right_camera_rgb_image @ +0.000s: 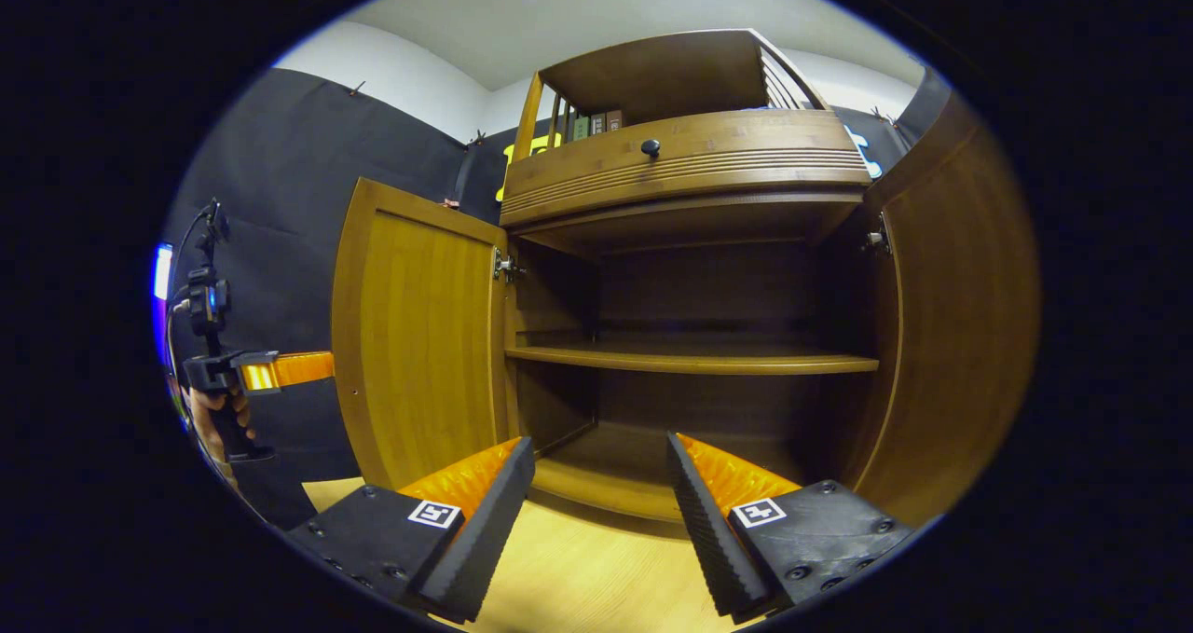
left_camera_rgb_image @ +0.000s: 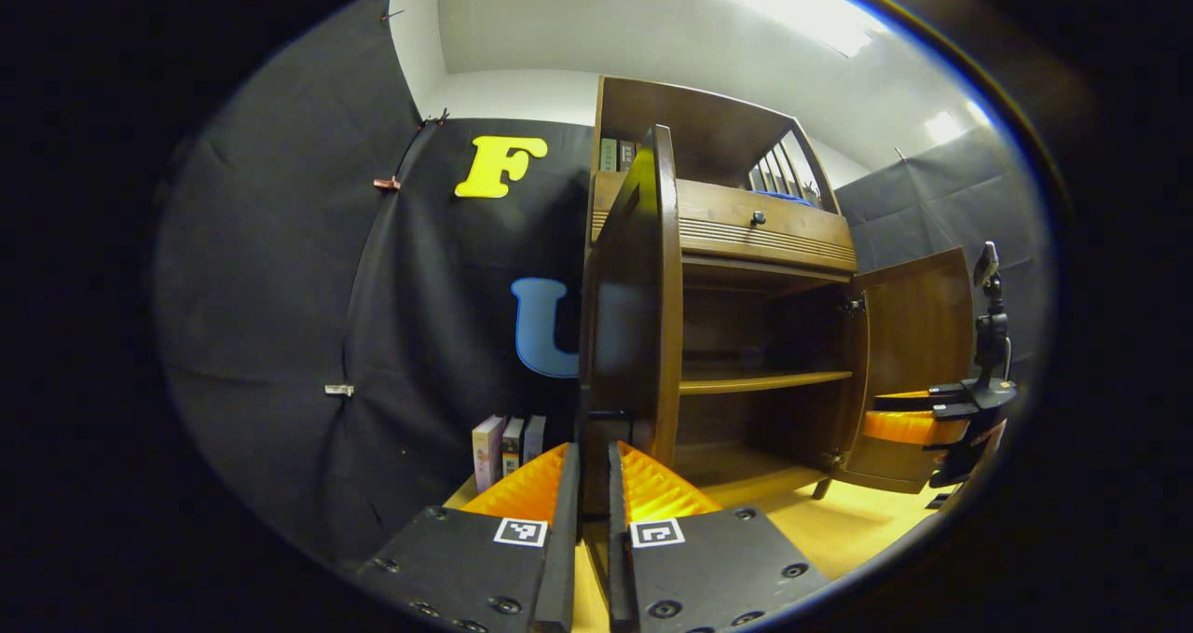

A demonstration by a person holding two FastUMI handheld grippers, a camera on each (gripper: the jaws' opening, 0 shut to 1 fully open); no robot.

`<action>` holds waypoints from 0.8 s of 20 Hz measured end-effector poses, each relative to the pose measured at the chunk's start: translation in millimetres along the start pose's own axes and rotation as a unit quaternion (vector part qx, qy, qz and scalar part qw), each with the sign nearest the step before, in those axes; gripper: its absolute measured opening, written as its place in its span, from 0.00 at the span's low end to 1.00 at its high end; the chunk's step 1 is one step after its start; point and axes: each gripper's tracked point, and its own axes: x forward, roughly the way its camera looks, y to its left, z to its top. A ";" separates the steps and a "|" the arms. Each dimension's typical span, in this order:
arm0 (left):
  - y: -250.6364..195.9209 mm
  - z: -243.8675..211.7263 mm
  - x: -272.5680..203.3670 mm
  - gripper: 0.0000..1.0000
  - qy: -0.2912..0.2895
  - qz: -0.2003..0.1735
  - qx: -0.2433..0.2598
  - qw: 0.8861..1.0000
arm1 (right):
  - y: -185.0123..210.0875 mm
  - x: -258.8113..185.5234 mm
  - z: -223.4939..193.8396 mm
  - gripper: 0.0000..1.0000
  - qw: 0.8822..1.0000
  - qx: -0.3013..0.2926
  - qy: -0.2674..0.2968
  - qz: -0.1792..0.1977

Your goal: Open the right door of the double-door shoe cabinet with the right hand, and open the left door with the left hand.

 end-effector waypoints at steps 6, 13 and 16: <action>-90.9 -0.4 -10.3 0.25 0.019 -0.109 0.006 0.994 | -10.9 0.1 7.6 0.90 1.000 0.000 -0.013 -0.021; -144.1 -14.4 54.5 0.50 0.013 -0.097 0.044 0.994 | -50.9 -16.5 12.0 0.90 0.993 -0.043 -0.019 -0.110; -168.1 -19.4 75.6 0.68 0.003 -0.107 0.028 0.994 | -60.9 -17.5 15.0 0.90 0.991 -0.032 -0.016 -0.127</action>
